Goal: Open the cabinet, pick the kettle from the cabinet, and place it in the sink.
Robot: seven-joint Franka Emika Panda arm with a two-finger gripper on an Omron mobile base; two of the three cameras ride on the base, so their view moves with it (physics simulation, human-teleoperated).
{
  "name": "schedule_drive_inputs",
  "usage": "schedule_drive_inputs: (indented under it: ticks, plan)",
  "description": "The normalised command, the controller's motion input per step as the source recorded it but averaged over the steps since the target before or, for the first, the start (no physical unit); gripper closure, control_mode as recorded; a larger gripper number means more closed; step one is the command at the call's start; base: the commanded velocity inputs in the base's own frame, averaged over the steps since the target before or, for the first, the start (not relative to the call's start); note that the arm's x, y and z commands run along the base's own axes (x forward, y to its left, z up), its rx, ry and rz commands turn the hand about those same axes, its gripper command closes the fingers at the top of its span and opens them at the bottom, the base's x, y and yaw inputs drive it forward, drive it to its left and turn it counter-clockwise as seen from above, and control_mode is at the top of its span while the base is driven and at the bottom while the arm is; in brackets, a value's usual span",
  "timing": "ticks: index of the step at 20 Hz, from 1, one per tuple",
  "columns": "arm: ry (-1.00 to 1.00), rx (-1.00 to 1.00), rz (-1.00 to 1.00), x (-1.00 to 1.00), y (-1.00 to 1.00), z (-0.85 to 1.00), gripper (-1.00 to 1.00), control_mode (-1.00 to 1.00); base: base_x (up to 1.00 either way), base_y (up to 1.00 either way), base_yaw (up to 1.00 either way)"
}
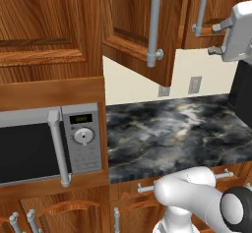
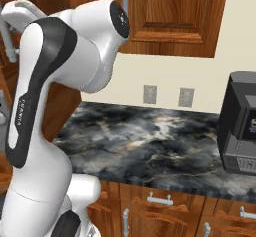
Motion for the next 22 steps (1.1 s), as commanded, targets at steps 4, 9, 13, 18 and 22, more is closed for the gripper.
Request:
schedule_drive_inputs:
  ticks: [4, 9, 13, 18, 22]
  plan:
    - [0.0, 0.21, 0.14, 0.48, -0.05, -0.08, -1.0, -1.0, 0.0, 0.0, 0.0]
    - [0.0, 0.05, 0.09, 0.41, 0.0, -0.13, -1.0, -1.0, 0.0, 0.0, 0.0]
    - [0.0, 0.0, 0.1, 0.35, -0.02, -0.03, -1.0, -1.0, 0.0, 0.0, 0.0]
    - [0.11, 0.0, 0.15, 0.44, -0.08, -0.01, -1.0, -1.0, 0.0, 0.0, 0.0]
    - [0.07, 0.0, 0.1, 0.42, 0.13, -0.06, -1.0, -1.0, 0.0, 0.0, 0.0]
